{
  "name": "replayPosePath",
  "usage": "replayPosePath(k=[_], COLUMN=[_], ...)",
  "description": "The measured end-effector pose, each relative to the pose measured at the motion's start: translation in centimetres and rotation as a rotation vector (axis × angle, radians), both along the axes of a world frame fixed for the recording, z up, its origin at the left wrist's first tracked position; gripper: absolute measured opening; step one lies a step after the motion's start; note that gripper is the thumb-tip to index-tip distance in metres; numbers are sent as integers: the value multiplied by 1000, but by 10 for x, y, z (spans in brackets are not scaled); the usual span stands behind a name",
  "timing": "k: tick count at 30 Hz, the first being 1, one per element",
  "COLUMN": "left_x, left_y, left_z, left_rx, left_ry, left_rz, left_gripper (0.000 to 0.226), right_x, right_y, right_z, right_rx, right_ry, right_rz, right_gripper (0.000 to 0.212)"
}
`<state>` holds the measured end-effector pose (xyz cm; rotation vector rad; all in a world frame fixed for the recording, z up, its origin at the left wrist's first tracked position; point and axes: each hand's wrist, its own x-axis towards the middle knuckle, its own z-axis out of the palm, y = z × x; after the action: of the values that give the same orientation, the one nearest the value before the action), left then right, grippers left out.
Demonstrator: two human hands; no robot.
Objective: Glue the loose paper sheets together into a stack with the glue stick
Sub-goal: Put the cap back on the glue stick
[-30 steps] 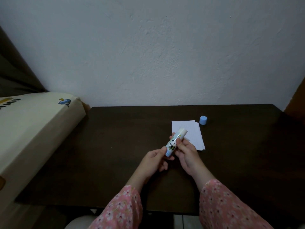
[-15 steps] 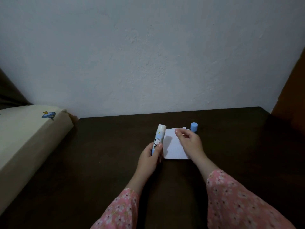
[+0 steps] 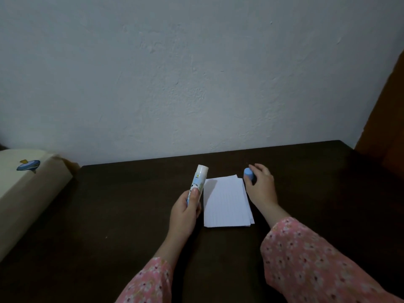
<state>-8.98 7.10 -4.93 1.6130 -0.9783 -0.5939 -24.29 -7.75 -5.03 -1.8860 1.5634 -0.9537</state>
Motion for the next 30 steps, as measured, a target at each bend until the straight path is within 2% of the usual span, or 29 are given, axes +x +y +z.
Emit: replayPosePath(k=[5, 10, 17, 22, 25, 30], left_x=[2, 0, -2, -7, -10, -1], left_y=[0, 2, 5, 15, 31, 62], left_z=[-3, 0, 5, 13, 20, 33], left_rx=[28, 63, 89, 16, 3, -32], left_ry=[23, 8, -5, -35, -37, -36], left_rz=[32, 21, 2, 17, 0, -27], left_gripper=[45, 42, 37, 44, 38, 32], right_x=[0, 1, -2, 2, 9, 23], right_y=[2, 9, 30, 54, 75, 103], right_z=[-5, 0, 12, 28, 43, 64], right_rx=[1, 20, -7, 22, 89, 169], right_ry=[-69, -53, -151, -392, -574, -689], right_rz=[-33, -67, -18, 62, 123, 272], right_gripper=[43, 35, 34, 30, 31, 29])
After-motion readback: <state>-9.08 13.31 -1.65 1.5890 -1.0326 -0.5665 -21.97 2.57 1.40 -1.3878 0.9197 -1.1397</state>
